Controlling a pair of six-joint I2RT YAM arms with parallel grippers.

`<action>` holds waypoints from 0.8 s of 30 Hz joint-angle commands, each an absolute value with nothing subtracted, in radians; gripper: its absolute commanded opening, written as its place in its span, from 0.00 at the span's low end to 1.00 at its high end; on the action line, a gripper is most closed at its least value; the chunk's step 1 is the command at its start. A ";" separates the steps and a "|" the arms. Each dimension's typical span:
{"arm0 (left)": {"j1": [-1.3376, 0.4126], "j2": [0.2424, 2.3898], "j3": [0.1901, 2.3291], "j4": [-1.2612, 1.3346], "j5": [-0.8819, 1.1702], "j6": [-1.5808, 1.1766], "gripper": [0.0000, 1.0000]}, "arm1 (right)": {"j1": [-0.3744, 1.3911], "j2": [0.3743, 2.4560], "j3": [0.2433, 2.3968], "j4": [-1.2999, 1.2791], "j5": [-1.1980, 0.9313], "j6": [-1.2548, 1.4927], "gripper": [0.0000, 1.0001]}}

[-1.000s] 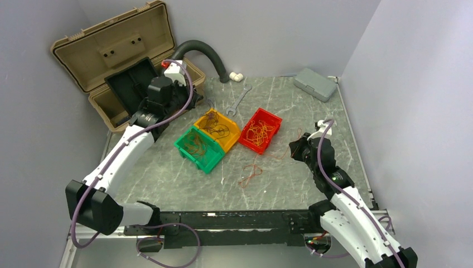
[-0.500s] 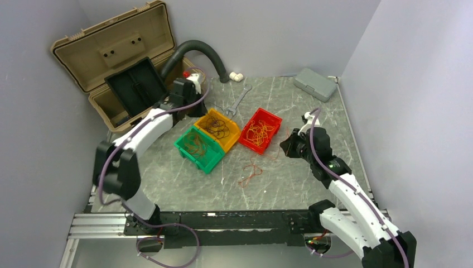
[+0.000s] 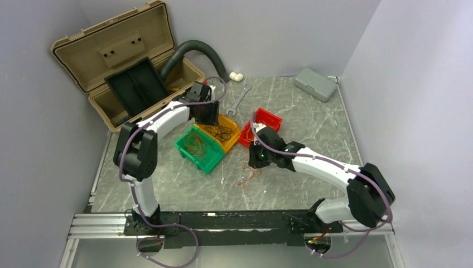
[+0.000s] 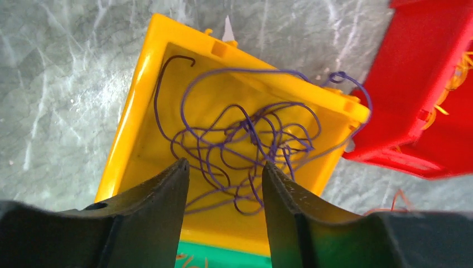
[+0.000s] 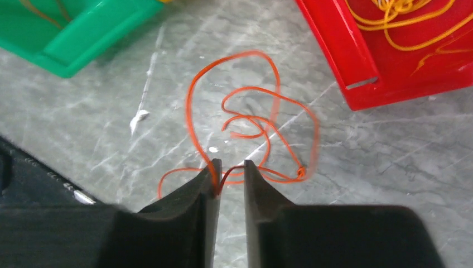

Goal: Untangle the cables

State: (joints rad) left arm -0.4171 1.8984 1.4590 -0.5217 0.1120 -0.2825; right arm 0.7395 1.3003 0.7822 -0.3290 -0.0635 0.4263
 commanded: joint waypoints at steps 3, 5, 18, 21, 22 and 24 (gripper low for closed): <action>-0.419 1.679 1.434 -0.536 0.128 -0.259 0.69 | 0.758 1.376 0.817 -0.347 0.000 0.429 0.84; -0.420 1.633 1.427 -0.552 0.142 -0.261 0.75 | 0.765 1.370 0.811 -0.352 -0.001 0.407 1.00; -0.443 1.313 1.277 -0.632 0.183 -0.264 0.99 | 0.748 1.387 0.827 -0.324 0.021 0.295 1.00; -0.458 1.248 1.225 -0.649 0.195 -0.275 0.99 | 0.740 1.405 0.860 -0.313 -0.011 0.321 1.00; -0.462 1.228 1.206 -0.653 0.198 -0.280 0.99 | 0.739 1.416 0.887 -0.335 -0.005 0.353 1.00; -0.467 1.189 1.172 -0.654 0.205 -0.291 0.99 | 0.746 1.435 0.952 -0.447 0.120 0.484 1.00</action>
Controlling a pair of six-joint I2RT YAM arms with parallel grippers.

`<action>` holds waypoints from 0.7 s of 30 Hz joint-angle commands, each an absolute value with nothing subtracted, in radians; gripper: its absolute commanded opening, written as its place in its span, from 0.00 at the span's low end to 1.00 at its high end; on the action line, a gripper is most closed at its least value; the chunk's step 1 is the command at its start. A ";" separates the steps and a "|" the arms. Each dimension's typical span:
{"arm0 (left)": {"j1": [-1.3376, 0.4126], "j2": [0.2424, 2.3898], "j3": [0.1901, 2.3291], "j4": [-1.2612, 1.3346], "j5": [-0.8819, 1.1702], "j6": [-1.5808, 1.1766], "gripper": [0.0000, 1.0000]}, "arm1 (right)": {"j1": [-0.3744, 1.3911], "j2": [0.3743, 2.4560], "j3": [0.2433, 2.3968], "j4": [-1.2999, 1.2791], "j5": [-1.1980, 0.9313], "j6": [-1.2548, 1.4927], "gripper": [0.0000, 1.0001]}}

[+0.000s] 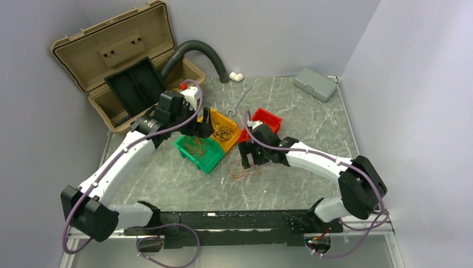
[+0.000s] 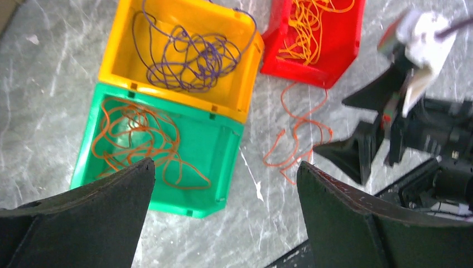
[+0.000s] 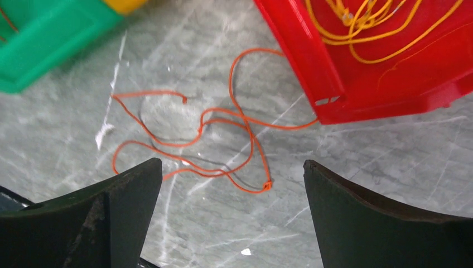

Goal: Untangle the cables

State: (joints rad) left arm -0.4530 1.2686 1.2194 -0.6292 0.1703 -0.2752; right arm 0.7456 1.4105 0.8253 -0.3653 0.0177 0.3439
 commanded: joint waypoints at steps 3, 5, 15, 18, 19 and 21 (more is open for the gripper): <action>-0.468 1.136 1.128 -0.649 0.208 -0.302 0.99 | 0.796 1.413 1.002 -0.597 0.316 0.791 1.00; -0.467 1.107 1.110 -0.648 0.198 -0.300 0.99 | 0.865 1.394 1.032 -0.706 0.425 1.028 1.00; -0.457 0.996 1.104 -0.713 0.152 -0.238 0.99 | 0.988 1.481 1.077 -0.971 0.366 1.671 1.00; -0.440 0.957 1.090 -0.717 0.157 -0.215 1.00 | 0.992 1.515 1.080 -0.971 0.359 1.746 1.00; -0.433 0.945 1.085 -0.717 0.160 -0.207 0.99 | 0.990 1.529 1.087 -0.971 0.363 1.766 1.00; -0.418 0.931 1.074 -0.715 0.166 -0.192 1.00 | 0.991 1.563 1.107 -0.975 0.369 1.797 1.00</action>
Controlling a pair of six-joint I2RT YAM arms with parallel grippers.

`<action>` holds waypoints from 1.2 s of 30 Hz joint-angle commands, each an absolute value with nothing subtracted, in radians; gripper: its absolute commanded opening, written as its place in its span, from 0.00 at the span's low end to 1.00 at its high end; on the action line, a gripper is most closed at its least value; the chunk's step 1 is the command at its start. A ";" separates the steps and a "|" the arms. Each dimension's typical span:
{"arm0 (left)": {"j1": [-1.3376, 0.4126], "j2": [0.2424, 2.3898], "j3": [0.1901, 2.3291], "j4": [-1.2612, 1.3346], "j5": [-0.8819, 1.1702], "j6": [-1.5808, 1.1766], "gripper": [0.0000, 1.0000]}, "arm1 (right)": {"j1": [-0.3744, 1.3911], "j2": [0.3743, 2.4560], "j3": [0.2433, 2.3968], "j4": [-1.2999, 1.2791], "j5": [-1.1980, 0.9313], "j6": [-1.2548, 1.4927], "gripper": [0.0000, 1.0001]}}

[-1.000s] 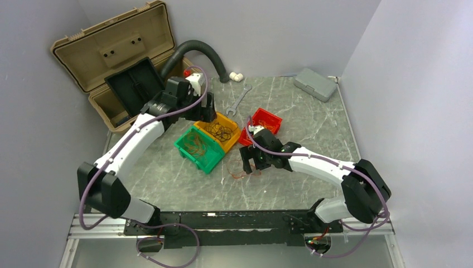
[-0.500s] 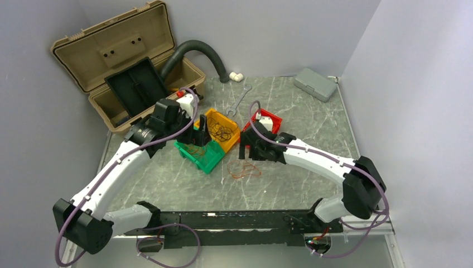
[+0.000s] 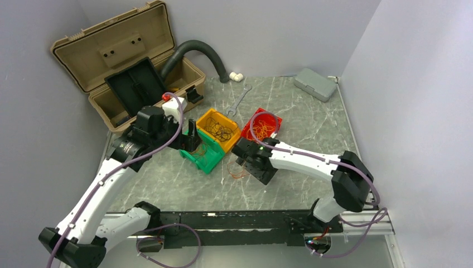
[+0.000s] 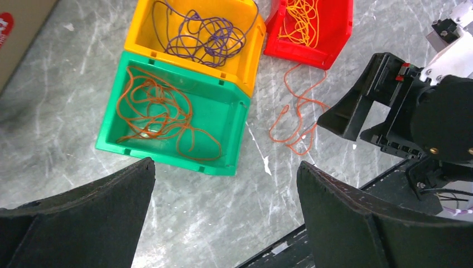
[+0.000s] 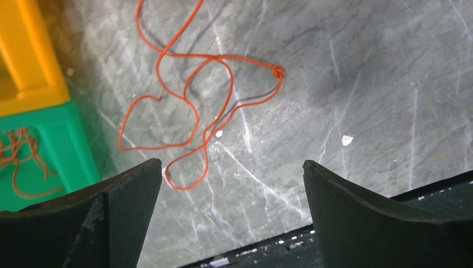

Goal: Untangle the cables

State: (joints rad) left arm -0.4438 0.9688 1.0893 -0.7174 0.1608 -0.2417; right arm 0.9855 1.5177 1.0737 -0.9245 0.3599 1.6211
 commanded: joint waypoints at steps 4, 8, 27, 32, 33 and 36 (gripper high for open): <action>-0.388 0.910 1.058 -0.712 0.167 -0.158 0.99 | 0.984 1.654 1.167 -0.983 0.369 1.834 1.00; -0.371 0.889 1.034 -0.691 0.152 -0.142 0.99 | 0.972 1.749 1.236 -0.991 0.352 1.836 1.00; -0.336 0.894 0.967 -0.649 0.133 -0.144 1.00 | 0.880 1.898 1.203 -0.939 0.340 1.787 0.00; -0.309 0.902 0.959 -0.635 0.162 -0.143 1.00 | 0.884 1.731 1.146 -0.819 0.389 1.638 0.00; -0.307 0.902 0.956 -0.633 0.168 -0.141 0.99 | 0.888 1.694 1.154 -0.788 0.396 1.564 0.00; -0.302 0.898 0.953 -0.628 0.170 -0.139 0.99 | 0.902 1.597 1.176 -0.665 0.371 1.266 0.00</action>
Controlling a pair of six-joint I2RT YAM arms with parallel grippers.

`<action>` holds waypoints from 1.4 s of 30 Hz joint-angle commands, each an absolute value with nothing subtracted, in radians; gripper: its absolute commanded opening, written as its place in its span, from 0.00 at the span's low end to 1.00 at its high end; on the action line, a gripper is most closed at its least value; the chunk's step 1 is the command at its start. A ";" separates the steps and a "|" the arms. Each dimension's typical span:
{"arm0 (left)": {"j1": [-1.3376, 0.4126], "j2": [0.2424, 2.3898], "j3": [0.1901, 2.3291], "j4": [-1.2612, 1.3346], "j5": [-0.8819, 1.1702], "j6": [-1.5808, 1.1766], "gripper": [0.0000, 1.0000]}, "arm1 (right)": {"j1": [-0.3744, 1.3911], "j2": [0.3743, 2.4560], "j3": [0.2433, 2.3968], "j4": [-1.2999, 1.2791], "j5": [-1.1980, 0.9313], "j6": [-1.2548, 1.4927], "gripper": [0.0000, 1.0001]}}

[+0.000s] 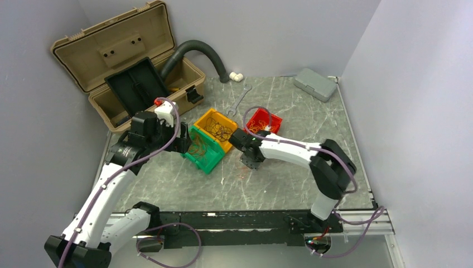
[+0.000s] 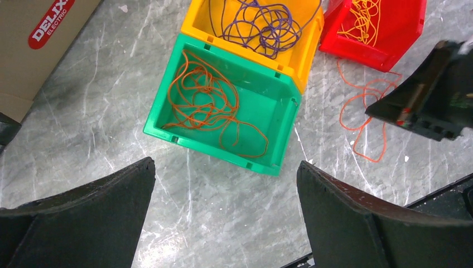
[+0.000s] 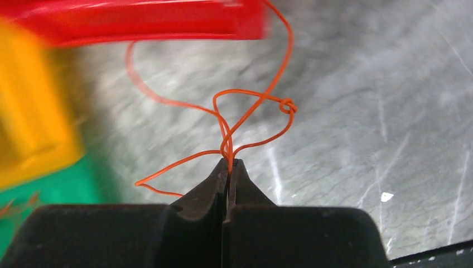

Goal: Untangle the cables

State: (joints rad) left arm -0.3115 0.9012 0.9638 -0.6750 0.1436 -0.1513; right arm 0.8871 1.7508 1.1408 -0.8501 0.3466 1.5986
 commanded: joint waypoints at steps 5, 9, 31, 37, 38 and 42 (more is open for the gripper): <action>-0.298 0.870 0.950 -0.621 0.133 -0.144 0.99 | 0.927 1.441 1.153 -0.383 0.168 0.901 0.00; -0.295 0.852 0.954 -0.621 0.095 -0.151 0.99 | 0.926 1.443 1.261 -0.380 0.037 0.688 0.00; -0.274 0.755 1.044 -0.802 -0.198 -0.267 0.99 | 0.914 2.039 1.768 -0.542 -0.099 0.085 0.00; -0.272 0.743 1.036 -0.816 -0.206 -0.274 0.99 | 0.919 2.187 1.844 -0.498 -0.055 0.035 0.00; -0.272 0.743 1.032 -0.816 -0.207 -0.273 0.99 | 0.921 2.198 1.840 -0.480 -0.057 0.037 0.00; -0.270 0.744 1.019 -0.805 -0.193 -0.277 0.99 | 0.931 2.235 1.816 -0.438 -0.029 0.046 0.00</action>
State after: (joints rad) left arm -0.2779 0.7540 1.0122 -0.8127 -0.1833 -0.2577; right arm 0.9199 2.2169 1.7966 -0.5159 -0.0788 0.0700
